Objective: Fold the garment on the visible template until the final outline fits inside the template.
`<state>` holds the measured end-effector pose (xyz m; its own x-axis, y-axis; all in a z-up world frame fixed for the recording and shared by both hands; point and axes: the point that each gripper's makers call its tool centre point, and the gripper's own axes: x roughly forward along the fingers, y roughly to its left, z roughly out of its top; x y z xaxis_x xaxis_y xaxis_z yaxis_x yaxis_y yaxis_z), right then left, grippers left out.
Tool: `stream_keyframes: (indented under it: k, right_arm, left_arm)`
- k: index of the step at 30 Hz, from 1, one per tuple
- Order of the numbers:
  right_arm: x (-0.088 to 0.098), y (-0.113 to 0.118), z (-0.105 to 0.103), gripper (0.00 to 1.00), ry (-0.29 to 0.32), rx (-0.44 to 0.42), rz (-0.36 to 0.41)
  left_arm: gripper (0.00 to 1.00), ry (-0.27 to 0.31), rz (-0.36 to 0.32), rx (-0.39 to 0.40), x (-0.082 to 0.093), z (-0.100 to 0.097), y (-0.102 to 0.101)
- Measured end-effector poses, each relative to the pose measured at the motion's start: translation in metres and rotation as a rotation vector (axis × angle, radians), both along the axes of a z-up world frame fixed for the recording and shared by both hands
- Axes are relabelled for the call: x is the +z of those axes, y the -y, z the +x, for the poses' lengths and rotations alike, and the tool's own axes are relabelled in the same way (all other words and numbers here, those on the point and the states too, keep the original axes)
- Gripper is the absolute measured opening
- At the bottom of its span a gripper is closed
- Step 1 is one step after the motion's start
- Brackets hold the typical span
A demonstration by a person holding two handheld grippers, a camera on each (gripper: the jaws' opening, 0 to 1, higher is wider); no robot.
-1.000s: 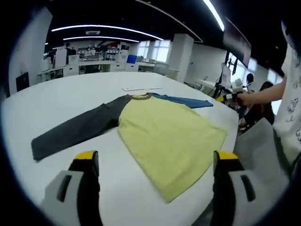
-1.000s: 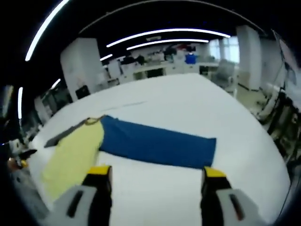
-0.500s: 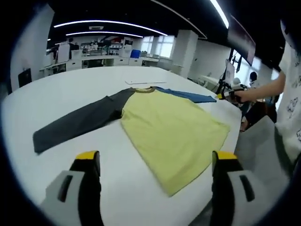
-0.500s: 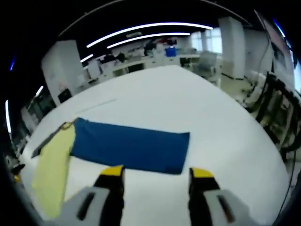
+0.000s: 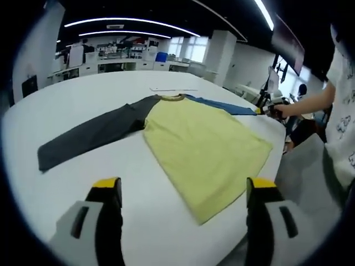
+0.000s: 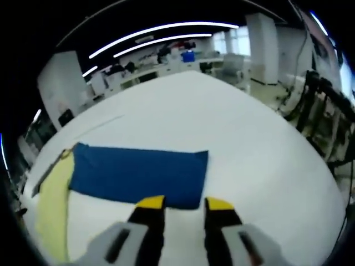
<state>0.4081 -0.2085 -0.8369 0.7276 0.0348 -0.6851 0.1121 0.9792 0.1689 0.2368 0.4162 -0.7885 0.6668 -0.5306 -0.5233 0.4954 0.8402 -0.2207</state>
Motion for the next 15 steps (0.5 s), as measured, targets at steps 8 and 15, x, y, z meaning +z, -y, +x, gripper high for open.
stream_keyframes:
  k: [8,15]
  right_arm:
    - [-0.012,0.004,0.000,0.04,-0.043,-0.013,-0.041]
    - [-0.003,-0.001,-0.002,0.00,-0.032,-0.006,-0.078]
  left_arm:
    - [0.88,-0.020,0.003,-0.009,-0.007,-0.006,-0.002]
    - [0.86,-0.025,-0.012,-0.003,-0.009,-0.008,0.002]
